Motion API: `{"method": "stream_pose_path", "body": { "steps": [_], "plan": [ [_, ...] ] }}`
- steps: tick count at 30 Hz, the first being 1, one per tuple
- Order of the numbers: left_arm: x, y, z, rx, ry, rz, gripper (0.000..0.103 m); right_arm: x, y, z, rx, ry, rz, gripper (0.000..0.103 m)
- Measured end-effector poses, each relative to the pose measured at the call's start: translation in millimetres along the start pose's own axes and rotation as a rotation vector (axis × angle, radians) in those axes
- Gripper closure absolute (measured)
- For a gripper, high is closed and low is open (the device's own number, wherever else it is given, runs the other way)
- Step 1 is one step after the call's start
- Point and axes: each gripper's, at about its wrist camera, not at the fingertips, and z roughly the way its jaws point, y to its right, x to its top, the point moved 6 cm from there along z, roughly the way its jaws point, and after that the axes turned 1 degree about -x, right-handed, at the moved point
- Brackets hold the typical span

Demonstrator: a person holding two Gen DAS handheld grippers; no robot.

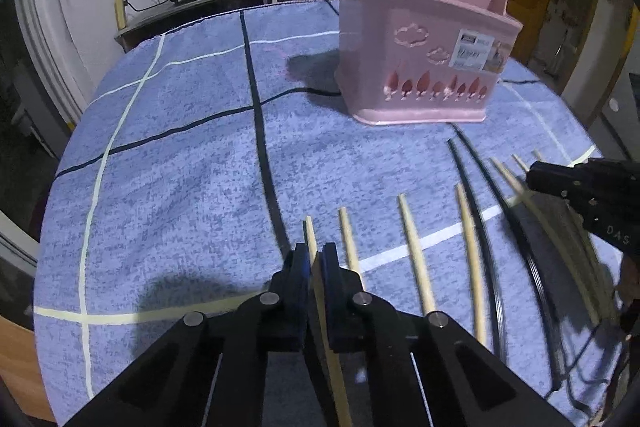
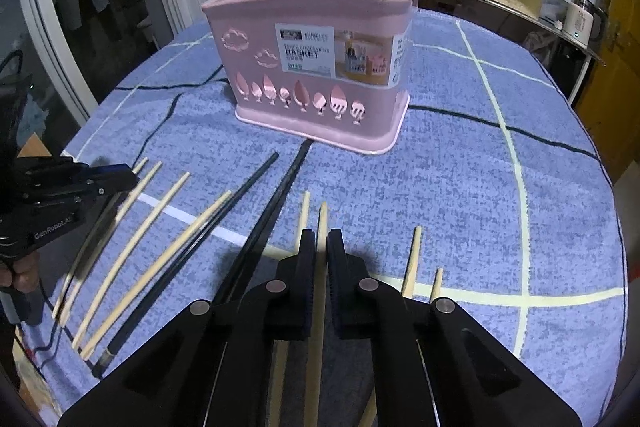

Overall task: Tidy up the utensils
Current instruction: 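Lift the left tool's chopstick upright toward the pink basket while the right tool carries its own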

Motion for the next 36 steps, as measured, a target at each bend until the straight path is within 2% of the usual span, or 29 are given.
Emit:
{"method": "stream_pose_path", "body": {
  "steps": [8, 24, 36],
  "plan": [
    [10, 5, -32, -0.018, 0.069, 0.012, 0.098, 12, 2, -31, 0.010, 0.063, 0.010, 0.097],
    [51, 15, -138, -0.019, 0.271, 0.017, 0.099, 41, -3, -105, 0.022, 0.239, 0.001, 0.097],
    [73, 32, -164, -0.054, 0.323, 0.019, 0.099, 60, -5, -139, 0.025, 0.320, -0.011, 0.097]
  ]
}}
